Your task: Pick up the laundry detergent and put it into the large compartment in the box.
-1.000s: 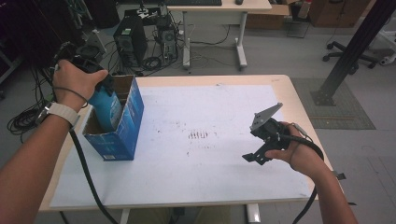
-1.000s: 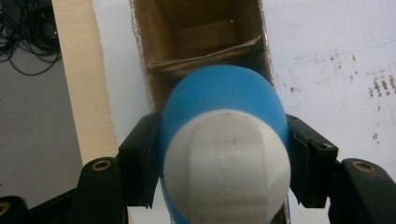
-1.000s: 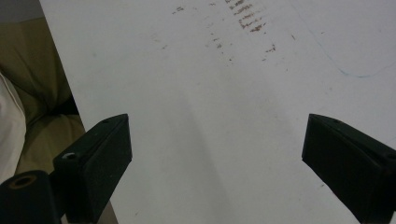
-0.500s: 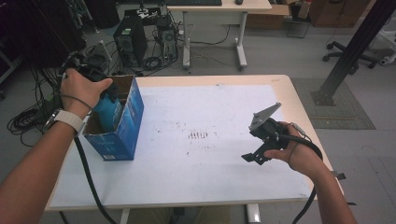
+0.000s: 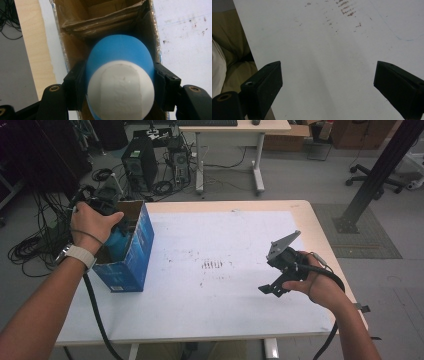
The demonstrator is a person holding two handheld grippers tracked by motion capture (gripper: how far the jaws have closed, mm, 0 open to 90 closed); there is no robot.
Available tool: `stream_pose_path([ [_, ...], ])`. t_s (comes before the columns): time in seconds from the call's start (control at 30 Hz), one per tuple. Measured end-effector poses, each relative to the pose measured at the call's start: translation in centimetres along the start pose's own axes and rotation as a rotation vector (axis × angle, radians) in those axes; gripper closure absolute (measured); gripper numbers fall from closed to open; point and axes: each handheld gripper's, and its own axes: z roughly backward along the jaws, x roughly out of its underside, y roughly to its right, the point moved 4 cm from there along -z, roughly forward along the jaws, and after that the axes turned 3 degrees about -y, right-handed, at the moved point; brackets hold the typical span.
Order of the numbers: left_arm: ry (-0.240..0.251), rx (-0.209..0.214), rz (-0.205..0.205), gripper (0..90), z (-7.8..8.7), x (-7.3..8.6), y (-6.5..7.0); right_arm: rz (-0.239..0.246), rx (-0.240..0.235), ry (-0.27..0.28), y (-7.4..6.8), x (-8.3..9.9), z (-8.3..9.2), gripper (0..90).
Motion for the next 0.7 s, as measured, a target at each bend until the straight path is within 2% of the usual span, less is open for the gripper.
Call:
stream_pose_path([
  [0.7,-0.020,-0.002,-0.012,37.5,-2.2,0.5,0.2,-0.005,0.000,-0.003,0.0,0.2,0.0,8.4],
])
